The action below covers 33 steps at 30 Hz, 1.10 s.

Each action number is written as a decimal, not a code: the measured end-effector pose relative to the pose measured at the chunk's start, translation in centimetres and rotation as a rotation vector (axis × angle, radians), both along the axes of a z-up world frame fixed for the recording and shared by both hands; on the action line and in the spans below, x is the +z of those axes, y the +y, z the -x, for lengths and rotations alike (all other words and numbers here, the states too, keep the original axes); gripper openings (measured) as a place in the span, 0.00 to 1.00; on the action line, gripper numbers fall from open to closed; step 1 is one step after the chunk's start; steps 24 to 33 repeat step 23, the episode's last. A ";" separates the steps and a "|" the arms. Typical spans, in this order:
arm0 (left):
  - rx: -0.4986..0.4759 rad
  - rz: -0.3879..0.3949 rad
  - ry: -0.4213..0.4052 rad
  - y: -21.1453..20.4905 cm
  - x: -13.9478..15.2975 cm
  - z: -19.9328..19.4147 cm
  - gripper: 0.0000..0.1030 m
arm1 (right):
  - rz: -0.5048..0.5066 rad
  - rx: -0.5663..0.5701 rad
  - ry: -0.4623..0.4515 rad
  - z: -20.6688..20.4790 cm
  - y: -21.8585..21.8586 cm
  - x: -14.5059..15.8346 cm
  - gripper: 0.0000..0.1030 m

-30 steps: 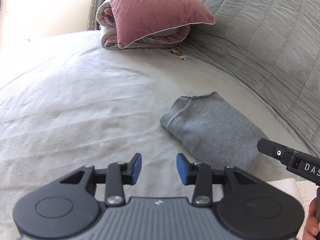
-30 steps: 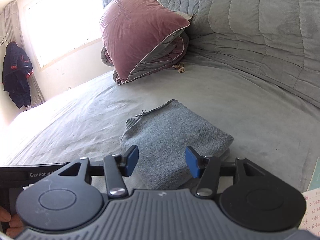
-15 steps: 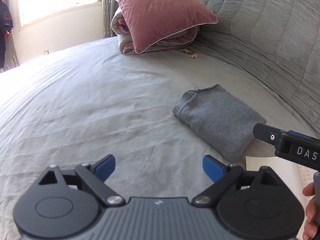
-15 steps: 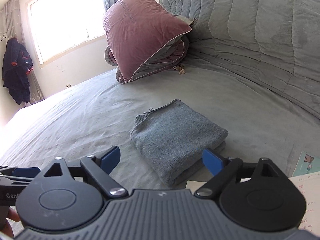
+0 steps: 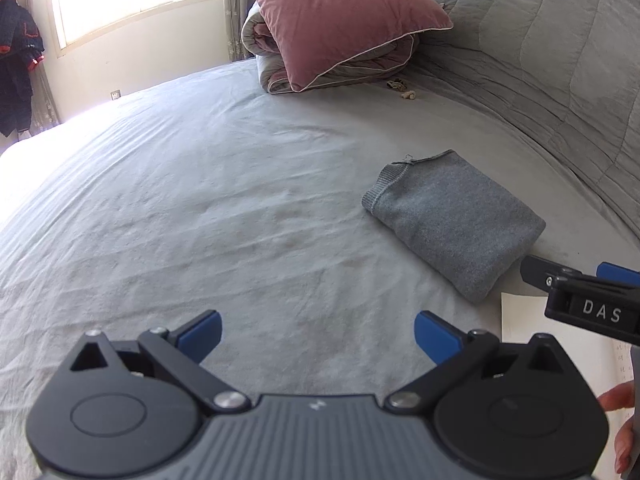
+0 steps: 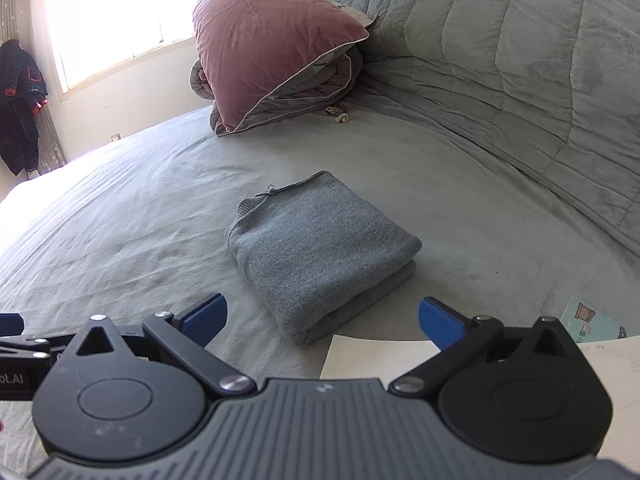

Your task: Fold clothes

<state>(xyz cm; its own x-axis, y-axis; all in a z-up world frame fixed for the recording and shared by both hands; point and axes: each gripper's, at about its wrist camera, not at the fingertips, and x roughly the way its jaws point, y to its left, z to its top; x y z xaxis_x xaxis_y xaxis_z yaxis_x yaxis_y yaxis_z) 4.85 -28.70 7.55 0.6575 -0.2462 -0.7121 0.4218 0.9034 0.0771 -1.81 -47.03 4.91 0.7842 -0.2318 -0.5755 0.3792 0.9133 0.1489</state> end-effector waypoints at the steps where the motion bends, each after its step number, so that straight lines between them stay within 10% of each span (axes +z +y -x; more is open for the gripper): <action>1: -0.004 -0.008 0.000 -0.1 -0.1 0.0 1.00 | 0.000 0.000 0.000 0.0 0.0 0.0 1.00; 33: -0.039 -0.046 0.046 -1.3 -1.1 0.9 1.00 | 0.017 -0.018 0.008 0.1 -0.7 0.2 1.00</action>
